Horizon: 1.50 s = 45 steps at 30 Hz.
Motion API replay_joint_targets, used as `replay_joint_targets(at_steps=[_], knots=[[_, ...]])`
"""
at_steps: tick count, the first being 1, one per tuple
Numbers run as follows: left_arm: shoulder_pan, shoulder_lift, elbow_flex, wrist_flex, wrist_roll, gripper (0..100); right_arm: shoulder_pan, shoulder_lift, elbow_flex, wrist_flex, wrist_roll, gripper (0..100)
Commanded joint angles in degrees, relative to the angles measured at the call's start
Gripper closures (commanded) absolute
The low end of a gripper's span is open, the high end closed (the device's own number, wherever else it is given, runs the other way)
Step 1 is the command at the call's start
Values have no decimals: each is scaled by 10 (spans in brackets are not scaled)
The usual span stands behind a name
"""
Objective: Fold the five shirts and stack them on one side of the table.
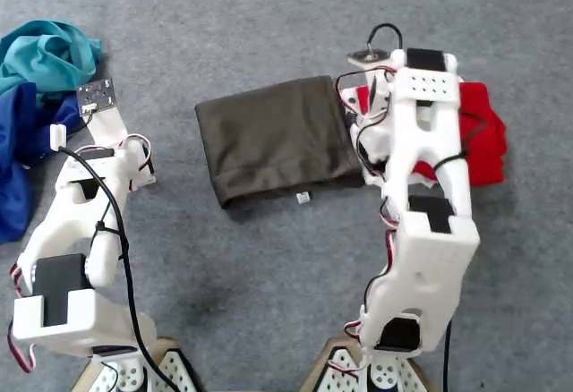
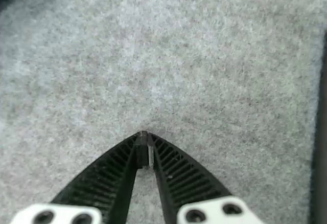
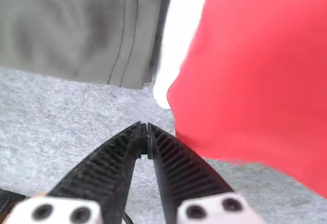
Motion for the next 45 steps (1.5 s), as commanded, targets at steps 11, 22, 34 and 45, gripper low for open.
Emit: replay_joint_targets(at_steps=[11,22,34,45], knots=[[182,0,-298,114,0,971,-98,-51,-26,-34,-116,984],[184,324,-484,113,1,971,-97,104,-31,-74,-152,984],[178,307,-545,198,-4,971,-61,94,-144,5,-151,984],[177,116,-516,311,-45,971,-42,-136,-42,8,-155,984]])
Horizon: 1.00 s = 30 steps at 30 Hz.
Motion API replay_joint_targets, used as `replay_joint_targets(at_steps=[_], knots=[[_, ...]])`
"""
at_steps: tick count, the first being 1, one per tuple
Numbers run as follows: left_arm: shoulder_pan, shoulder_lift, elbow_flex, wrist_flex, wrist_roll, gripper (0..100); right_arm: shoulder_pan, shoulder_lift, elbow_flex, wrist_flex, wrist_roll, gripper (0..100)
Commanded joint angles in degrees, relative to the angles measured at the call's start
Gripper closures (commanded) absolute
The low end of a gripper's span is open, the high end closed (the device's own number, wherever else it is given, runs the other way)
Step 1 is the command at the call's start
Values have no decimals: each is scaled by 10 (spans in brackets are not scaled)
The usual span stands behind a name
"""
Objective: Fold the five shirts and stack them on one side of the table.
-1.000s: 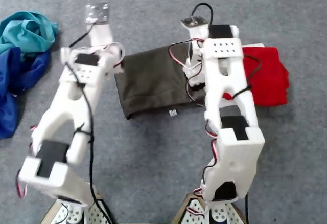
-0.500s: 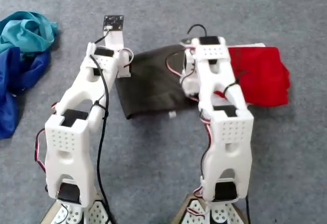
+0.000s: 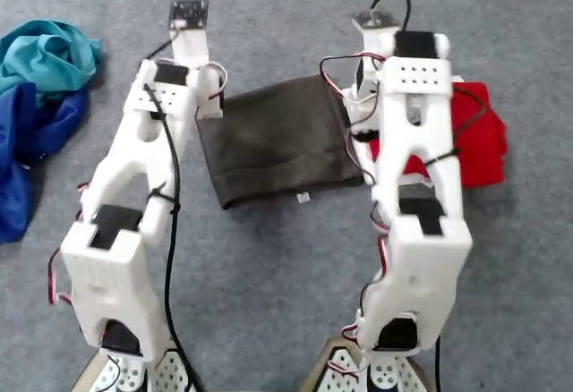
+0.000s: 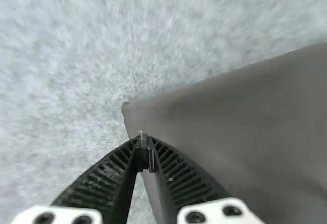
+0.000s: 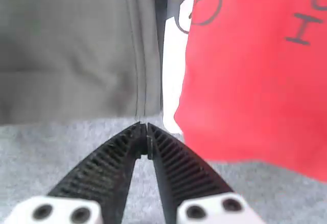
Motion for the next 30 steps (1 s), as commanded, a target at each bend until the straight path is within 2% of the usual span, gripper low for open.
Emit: replay_joint_targets(at_steps=[1,5,7,10,14,16,19,23,30], knots=[[-7,-99,19,42,-45,971,-4,-128,70,5,-6,984],[-19,-200,136,48,-58,972,-21,-241,196,5,-7,984],[-36,-258,223,14,-58,972,-33,-285,257,2,-8,984],[-69,-332,374,-84,-58,971,-62,-324,345,-15,-47,983],[-112,-361,545,-234,-55,970,-106,-330,415,-98,-164,979],[-132,-351,594,-290,-54,970,-121,-330,434,-152,-221,933],[-153,-313,636,-342,-55,970,-138,-330,454,-235,-285,805],[-166,-279,611,-336,-54,970,-141,-308,473,-320,-343,662],[-167,-254,576,-300,-54,970,-140,-183,433,-356,-390,638]])
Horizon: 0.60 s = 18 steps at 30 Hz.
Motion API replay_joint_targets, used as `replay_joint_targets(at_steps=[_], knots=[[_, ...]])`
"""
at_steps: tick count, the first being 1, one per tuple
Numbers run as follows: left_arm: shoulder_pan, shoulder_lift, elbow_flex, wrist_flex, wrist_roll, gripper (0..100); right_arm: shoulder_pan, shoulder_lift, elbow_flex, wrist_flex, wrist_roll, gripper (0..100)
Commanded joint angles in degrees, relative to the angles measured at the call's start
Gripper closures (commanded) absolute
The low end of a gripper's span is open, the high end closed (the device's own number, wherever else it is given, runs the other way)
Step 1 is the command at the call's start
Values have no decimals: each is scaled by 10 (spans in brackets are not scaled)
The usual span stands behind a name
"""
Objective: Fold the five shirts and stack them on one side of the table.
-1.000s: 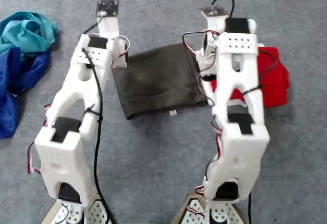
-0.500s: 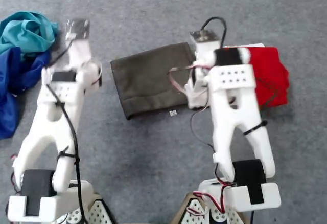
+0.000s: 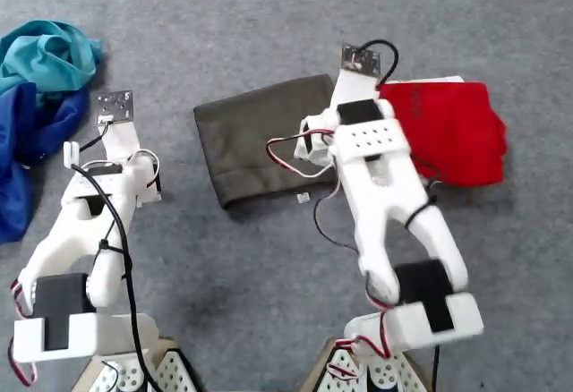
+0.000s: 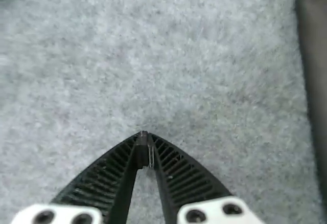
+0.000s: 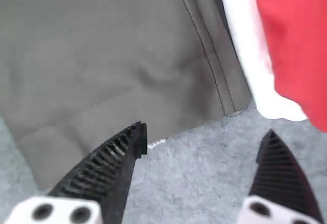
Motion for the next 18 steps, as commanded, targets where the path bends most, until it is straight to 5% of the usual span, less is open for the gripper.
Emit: replay_joint_targets(at_steps=[1,18], knots=[[-3,-1,-30,2,-1,970,-6,54,-51,-13,-22,638],[-4,-1,-29,3,-3,970,6,354,-350,99,-39,639]])
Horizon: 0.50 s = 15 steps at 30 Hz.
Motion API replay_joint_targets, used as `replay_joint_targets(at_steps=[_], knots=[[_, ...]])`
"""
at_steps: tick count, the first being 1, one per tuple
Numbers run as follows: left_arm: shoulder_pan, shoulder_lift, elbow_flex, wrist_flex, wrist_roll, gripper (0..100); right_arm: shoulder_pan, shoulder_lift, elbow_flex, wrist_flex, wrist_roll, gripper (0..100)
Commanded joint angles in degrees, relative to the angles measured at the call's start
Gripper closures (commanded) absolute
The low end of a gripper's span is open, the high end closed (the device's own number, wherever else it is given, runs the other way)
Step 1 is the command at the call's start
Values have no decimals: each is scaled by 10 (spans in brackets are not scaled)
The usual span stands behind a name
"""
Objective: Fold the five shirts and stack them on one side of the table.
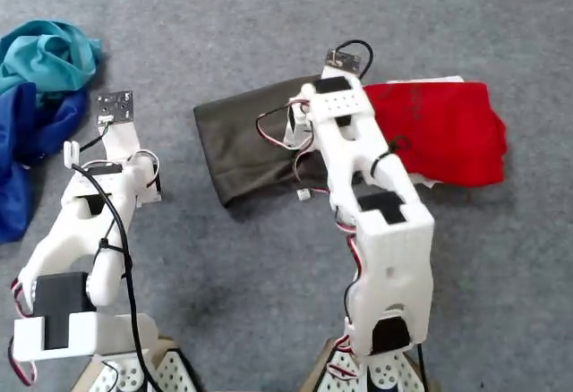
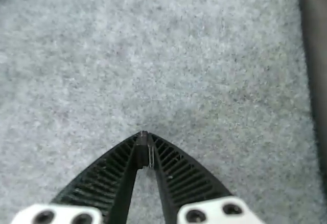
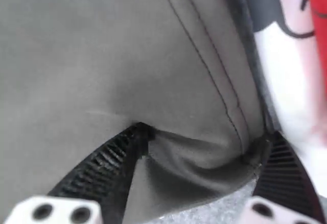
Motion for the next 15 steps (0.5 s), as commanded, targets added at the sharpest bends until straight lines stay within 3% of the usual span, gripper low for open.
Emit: replay_joint_targets(at_steps=[1,7,15], knots=[[-4,-2,-29,3,-3,970,5,25,-58,43,-7,639],[-4,-2,-29,3,-4,970,5,40,-88,87,-4,659],[-5,-3,-27,3,-4,970,16,42,-88,89,13,958]])
